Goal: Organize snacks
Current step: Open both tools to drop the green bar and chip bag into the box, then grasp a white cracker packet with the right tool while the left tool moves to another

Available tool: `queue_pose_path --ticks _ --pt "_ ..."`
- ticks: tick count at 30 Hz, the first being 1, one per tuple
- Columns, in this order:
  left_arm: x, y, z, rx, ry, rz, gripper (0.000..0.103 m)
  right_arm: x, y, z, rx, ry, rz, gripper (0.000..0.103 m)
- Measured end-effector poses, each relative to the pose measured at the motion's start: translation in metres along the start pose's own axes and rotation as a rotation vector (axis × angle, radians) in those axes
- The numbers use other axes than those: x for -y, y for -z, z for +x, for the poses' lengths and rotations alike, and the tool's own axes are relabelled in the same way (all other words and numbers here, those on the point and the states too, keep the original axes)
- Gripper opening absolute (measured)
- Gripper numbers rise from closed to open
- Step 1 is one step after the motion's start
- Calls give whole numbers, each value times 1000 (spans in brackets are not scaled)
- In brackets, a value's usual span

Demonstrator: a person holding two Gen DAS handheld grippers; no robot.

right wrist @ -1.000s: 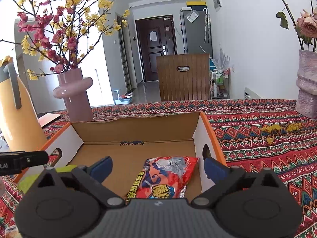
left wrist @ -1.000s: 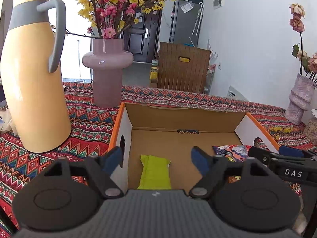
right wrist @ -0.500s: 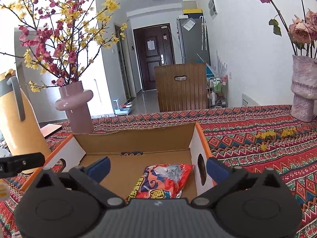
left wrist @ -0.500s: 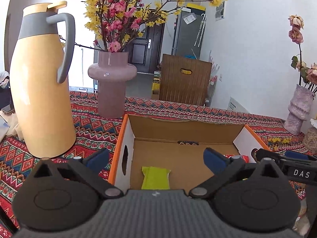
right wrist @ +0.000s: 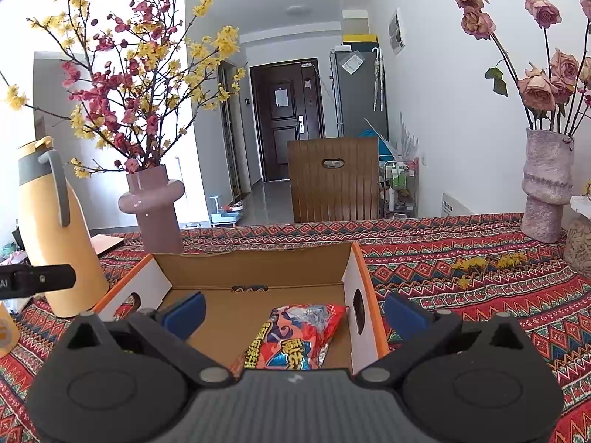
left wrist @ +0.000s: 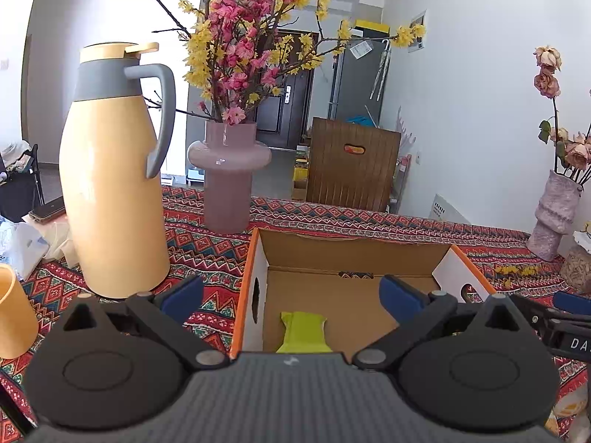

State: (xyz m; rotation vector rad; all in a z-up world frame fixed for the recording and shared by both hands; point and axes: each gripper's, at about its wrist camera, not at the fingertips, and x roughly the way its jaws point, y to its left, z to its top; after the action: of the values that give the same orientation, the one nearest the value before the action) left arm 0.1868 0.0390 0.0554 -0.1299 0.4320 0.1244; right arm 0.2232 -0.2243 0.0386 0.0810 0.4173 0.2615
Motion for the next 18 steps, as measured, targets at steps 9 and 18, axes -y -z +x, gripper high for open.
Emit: queue_pose_path --ticks 9,18 --pt "-23 30 -25 -21 -5 28 103 5 35 -34 -45 18 -16 103" --pt "-53 72 -28 -96 -23 8 103 20 82 -52 -139 67 14 103"
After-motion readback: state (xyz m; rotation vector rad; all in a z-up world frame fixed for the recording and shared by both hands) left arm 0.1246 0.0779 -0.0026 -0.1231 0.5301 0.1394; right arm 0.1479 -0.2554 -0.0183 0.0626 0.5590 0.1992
